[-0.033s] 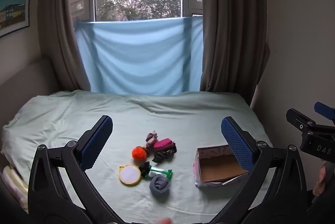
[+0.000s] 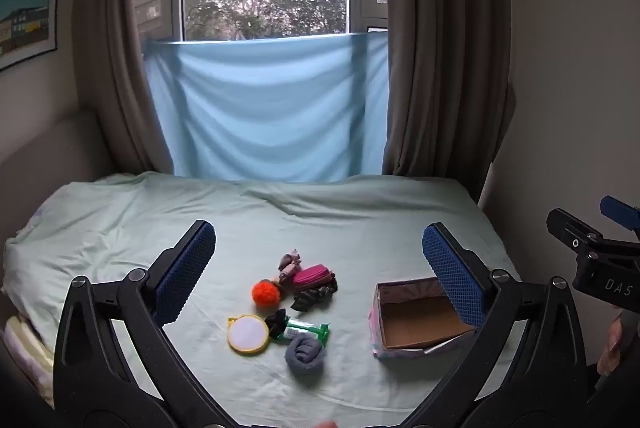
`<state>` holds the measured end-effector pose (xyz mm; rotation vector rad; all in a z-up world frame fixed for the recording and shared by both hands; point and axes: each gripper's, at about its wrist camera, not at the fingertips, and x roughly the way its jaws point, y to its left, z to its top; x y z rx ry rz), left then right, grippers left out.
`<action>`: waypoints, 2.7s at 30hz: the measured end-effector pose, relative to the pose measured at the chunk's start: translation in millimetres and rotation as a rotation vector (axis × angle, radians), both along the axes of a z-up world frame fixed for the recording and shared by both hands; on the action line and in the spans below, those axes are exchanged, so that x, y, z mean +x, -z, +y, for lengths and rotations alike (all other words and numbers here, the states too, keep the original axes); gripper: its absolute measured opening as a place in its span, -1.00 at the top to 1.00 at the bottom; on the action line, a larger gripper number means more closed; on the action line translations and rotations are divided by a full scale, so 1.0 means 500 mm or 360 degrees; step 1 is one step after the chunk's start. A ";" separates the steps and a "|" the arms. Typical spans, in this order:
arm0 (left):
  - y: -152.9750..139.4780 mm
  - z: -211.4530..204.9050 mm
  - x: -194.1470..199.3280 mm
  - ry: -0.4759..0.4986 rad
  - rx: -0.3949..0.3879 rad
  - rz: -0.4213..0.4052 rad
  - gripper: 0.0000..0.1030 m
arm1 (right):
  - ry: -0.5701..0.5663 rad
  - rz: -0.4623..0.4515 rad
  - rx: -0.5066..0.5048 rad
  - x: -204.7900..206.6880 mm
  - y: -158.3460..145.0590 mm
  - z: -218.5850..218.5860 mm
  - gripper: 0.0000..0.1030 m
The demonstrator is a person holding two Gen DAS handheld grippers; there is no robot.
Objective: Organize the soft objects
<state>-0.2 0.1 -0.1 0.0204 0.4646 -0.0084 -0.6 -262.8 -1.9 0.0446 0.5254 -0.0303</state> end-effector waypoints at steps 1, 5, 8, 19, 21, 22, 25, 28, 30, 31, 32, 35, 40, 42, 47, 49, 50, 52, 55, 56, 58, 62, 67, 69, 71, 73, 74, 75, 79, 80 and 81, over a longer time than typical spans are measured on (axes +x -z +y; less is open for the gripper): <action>0.000 -0.001 -0.001 0.0001 0.0007 -0.0003 -0.99 | 0.0002 -0.0002 0.0000 0.000 0.000 0.000 -0.99; -0.005 -0.016 -0.004 0.0009 0.0029 -0.0009 -0.99 | 0.0007 -0.0011 -0.0010 -0.005 -0.001 0.000 -0.99; 0.003 -0.013 -0.002 -0.0003 0.0021 -0.0006 -0.99 | 0.0005 -0.0015 -0.0011 -0.015 -0.005 0.004 -0.99; 0.004 0.023 0.009 -0.0034 -0.0013 0.0004 -0.99 | -0.0025 0.0000 0.0000 0.010 0.003 0.002 -0.99; 0.003 0.025 0.007 -0.0037 -0.0014 0.0003 -0.99 | -0.0028 0.0002 -0.0001 0.013 0.001 0.001 -0.99; 0.002 0.026 0.008 -0.0037 -0.0014 0.0004 -0.99 | -0.0027 0.0003 -0.0008 0.014 0.001 0.003 -0.99; 0.002 0.024 0.009 -0.0040 -0.0007 0.0007 -0.99 | -0.0021 -0.0001 -0.0027 0.016 -0.001 0.006 -0.99; 0.001 0.026 0.008 -0.0042 -0.0007 0.0009 -0.99 | -0.0024 0.0001 -0.0023 0.016 0.000 0.007 -0.99; 0.004 0.026 0.008 -0.0045 -0.0006 0.0006 -0.99 | -0.0022 -0.0001 -0.0026 0.013 0.003 0.012 -0.99; 0.004 0.026 0.008 -0.0047 -0.0007 0.0005 -0.99 | -0.0022 -0.0002 -0.0029 0.012 0.003 0.013 -0.99; 0.004 0.027 0.007 -0.0048 -0.0007 0.0003 -0.99 | -0.0020 -0.0002 -0.0031 0.012 0.003 0.014 -0.99; 0.004 0.031 0.007 -0.0049 -0.0007 0.0001 -0.99 | -0.0016 -0.0002 -0.0035 0.013 0.003 0.012 -0.99; 0.004 0.036 0.005 -0.0044 -0.0010 0.0001 -0.99 | -0.0008 -0.0002 -0.0025 0.016 0.001 0.008 -0.99; 0.004 0.037 0.004 -0.0045 -0.0012 0.0000 -0.99 | -0.0006 -0.0001 -0.0021 0.013 0.004 0.004 -0.99; 0.003 0.037 0.004 -0.0044 -0.0013 0.0001 -0.99 | -0.0004 -0.0005 -0.0020 0.007 0.005 0.008 -0.99; 0.004 0.036 0.004 -0.0042 -0.0013 0.0003 -0.99 | -0.0002 -0.0004 -0.0019 0.006 0.005 0.009 -0.99; 0.004 0.035 0.005 -0.0039 -0.0010 0.0007 -0.99 | -0.0002 -0.0004 -0.0019 0.005 0.006 0.009 -0.99; 0.004 0.034 0.007 -0.0035 -0.0008 0.0011 -0.99 | -0.0003 -0.0003 -0.0019 0.005 0.006 0.009 -0.99; 0.003 0.031 0.009 -0.0028 -0.0010 0.0017 -0.99 | -0.0005 -0.0002 -0.0015 0.002 0.007 0.013 -0.99; 0.003 0.031 0.009 -0.0027 -0.0009 0.0019 -0.99 | -0.0005 -0.0002 -0.0015 0.002 0.007 0.014 -0.99; 0.004 0.031 0.009 -0.0026 -0.0008 0.0021 -0.99 | -0.0007 -0.0003 -0.0013 0.002 0.008 0.015 -0.99; 0.002 0.031 0.011 -0.0026 -0.0010 0.0022 -0.99 | -0.0009 -0.0003 -0.0010 -0.001 0.008 0.019 -0.99; 0.002 0.032 0.011 -0.0026 -0.0011 0.0023 -0.99 | -0.0008 -0.0001 -0.0010 -0.001 0.008 0.020 -0.99; 0.003 0.032 0.011 -0.0025 -0.0013 0.0024 -0.99 | -0.0008 -0.0001 -0.0009 -0.002 0.009 0.020 -0.99; 0.004 0.032 0.012 -0.0027 -0.0014 0.0027 -0.99 | -0.0008 -0.0001 -0.0010 -0.002 0.010 0.021 -0.99; 0.005 0.033 0.012 -0.0026 -0.0013 0.0027 -0.99 | -0.0009 0.0000 -0.0009 -0.004 0.010 0.024 -0.99; 0.005 0.034 0.012 -0.0027 -0.0013 0.0027 -0.99 | -0.0009 0.0000 -0.0009 -0.004 0.010 0.023 -0.99; 0.005 0.034 0.012 -0.0028 -0.0011 0.0027 -0.99 | -0.0010 0.0001 -0.0007 -0.004 0.010 0.024 -0.99; 0.006 0.034 0.011 -0.0026 -0.0007 0.0025 -0.99 | -0.0018 0.0003 0.0000 -0.005 0.007 0.026 -0.99; 0.006 0.033 0.012 -0.0027 -0.0007 0.0025 -0.99 | -0.0019 0.0003 0.0000 -0.004 0.007 0.026 -0.99; 0.006 0.033 0.012 -0.0028 -0.0007 0.0026 -0.99 | -0.0017 0.0002 0.0000 -0.004 0.007 0.025 -0.99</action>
